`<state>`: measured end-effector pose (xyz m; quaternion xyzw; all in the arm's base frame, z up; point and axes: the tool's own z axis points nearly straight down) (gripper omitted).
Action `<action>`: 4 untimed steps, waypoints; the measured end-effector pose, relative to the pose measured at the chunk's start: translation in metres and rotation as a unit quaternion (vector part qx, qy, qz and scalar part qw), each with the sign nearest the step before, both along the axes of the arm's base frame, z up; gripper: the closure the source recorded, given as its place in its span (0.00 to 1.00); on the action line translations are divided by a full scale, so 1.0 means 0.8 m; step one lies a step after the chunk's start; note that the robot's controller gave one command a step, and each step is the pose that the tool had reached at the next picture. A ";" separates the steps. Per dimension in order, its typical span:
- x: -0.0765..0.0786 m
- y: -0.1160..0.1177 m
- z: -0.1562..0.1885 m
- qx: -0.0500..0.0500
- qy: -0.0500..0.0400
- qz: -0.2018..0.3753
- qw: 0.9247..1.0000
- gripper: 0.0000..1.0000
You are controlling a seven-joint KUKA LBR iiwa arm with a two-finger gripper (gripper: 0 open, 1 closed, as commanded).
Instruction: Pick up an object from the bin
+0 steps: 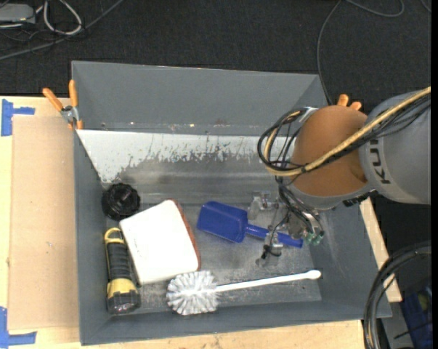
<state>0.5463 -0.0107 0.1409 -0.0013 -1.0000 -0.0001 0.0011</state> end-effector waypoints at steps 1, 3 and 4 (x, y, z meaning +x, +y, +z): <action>0.000 0.000 0.000 0.000 0.000 0.000 1.000 0.00; 0.016 0.036 -0.066 0.000 0.000 -0.037 0.999 0.00; 0.019 0.038 -0.089 0.001 -0.001 -0.103 0.995 1.00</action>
Offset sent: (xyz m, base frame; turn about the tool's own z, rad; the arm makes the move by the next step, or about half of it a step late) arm 0.0249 0.0336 -0.0226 0.1781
